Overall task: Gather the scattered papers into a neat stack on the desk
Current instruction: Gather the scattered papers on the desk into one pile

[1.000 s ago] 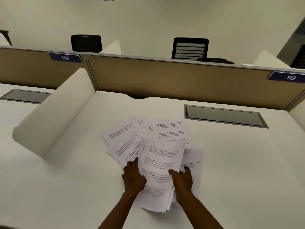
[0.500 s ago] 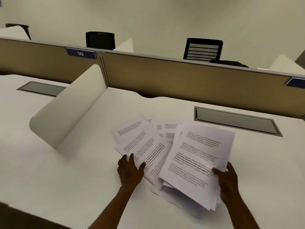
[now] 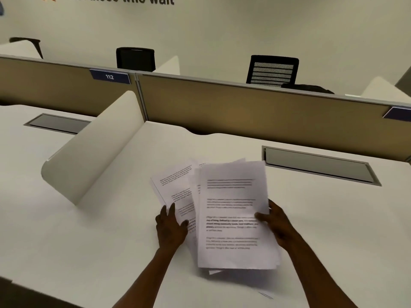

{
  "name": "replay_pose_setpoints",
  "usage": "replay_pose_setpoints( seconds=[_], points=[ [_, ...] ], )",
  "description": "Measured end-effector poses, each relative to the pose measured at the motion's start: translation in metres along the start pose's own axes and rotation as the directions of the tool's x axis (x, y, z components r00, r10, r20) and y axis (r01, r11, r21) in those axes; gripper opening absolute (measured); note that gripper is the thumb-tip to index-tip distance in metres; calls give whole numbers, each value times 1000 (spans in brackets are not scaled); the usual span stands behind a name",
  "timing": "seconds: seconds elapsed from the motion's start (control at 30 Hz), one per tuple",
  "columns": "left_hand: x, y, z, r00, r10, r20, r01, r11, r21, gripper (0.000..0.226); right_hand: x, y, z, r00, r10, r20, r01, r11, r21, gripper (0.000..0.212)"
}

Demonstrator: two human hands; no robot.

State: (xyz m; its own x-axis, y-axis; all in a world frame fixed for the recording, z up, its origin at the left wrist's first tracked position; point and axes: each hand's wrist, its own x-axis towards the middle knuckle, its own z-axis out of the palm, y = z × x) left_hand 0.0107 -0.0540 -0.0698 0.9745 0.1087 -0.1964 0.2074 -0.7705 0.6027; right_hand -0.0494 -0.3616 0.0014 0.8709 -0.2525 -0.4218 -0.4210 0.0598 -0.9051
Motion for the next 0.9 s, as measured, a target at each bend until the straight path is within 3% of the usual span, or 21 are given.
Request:
replay_pose_setpoints(
  seconds=[0.17, 0.27, 0.37, 0.6, 0.77, 0.9],
  points=[
    [-13, 9, -1, 990, -109, -86, 80, 954, -288, 47, 42, -22, 55, 991, 0, 131, 38, 959, -282, 59],
    [-18, 9, -2, 993, -102, -52, 82, 950, -300, 54, 62, -26, 80, 990, -37, 136, 108, 815, -569, 62],
    [-20, 2, 1, 1000, -22, 9, 24, 984, -176, 74, 69, -25, 100, 986, -89, 140, 165, 606, -778, 65],
    [-27, -4, 10, 1000, 20, 5, -19, 999, -45, 84, 62, -14, 132, 993, -91, 79, 112, 460, -881, 75],
    [-28, 1, 9, 1000, 4, -5, -5, 998, -56, 84, 59, -12, 137, 986, -153, 61, 125, 453, -883, 74],
    [-29, 2, 7, 1000, 9, 1, -9, 998, -59, 84, 57, -21, 133, 989, -138, 49, 117, 547, -829, 74]
  ],
)
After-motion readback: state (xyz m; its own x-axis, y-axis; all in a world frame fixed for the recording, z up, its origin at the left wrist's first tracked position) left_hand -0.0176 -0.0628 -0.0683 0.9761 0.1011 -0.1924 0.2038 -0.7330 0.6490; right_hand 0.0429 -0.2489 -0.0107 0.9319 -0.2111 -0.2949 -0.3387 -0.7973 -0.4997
